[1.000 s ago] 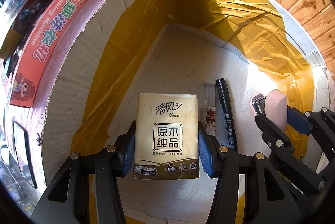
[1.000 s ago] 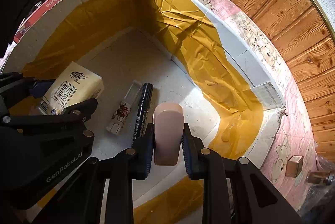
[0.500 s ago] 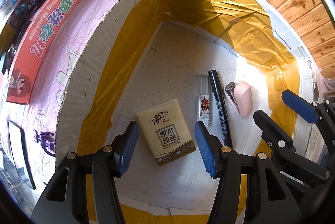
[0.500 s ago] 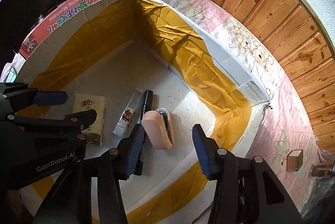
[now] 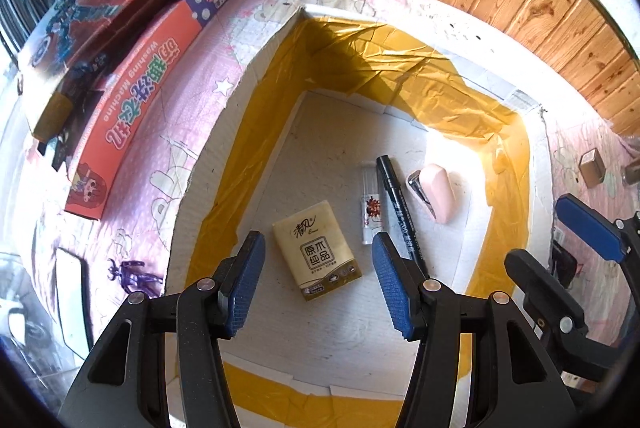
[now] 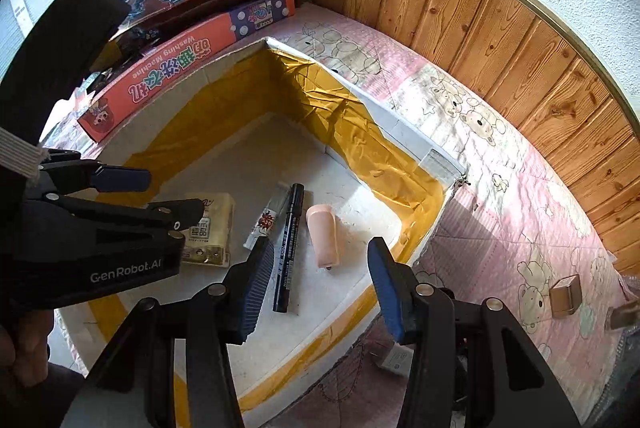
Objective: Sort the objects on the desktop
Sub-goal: 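Move both tools out of the box toward the black glasses and white charger, then grasp the white charger with the left tool while the right tool grasps the black glasses, then carry the charger in the left tool while the right tool carries the glasses over the box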
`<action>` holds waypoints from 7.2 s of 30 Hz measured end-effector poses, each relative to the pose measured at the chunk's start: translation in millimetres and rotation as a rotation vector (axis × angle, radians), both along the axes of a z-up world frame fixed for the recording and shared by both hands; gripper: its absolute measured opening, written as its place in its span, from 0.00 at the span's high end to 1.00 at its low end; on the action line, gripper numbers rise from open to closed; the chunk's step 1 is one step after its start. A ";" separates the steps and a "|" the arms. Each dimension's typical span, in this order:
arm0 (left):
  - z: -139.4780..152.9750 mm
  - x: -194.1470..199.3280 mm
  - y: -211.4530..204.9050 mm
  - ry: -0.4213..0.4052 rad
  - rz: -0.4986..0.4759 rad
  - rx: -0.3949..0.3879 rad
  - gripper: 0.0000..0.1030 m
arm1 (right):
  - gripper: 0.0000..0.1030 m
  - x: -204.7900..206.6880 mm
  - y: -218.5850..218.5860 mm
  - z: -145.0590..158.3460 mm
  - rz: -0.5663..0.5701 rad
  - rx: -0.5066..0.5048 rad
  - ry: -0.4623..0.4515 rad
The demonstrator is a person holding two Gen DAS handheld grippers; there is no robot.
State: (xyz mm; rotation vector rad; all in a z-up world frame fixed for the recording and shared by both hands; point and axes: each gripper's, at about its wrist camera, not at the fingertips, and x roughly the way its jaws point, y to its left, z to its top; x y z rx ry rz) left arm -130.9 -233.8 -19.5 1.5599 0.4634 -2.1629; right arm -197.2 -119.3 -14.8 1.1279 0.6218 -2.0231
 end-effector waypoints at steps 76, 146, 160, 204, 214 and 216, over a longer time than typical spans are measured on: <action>-98.9 -81.7 227.3 -0.040 -0.536 0.029 0.47 | 0.58 -7.8 257.0 -41.2 -0.397 -0.134 -0.157; 57.3 70.4 81.6 0.399 -0.259 0.163 0.66 | 0.58 76.6 155.8 70.4 -0.260 -0.393 0.099; 28.2 92.7 39.2 0.320 -0.200 0.149 0.66 | 0.58 91.6 124.3 67.0 -0.206 -0.379 0.123; -55.4 59.2 14.9 0.099 -0.222 0.282 0.66 | 0.57 8.9 -15.4 -24.2 -0.101 -0.069 -0.007; -62.5 51.5 26.9 0.072 -0.264 0.288 0.67 | 0.58 -25.7 -39.6 -37.8 -0.110 0.043 -0.055; -63.6 49.9 28.7 0.068 -0.268 0.290 0.67 | 0.58 -31.9 -45.2 -40.3 -0.114 0.056 -0.075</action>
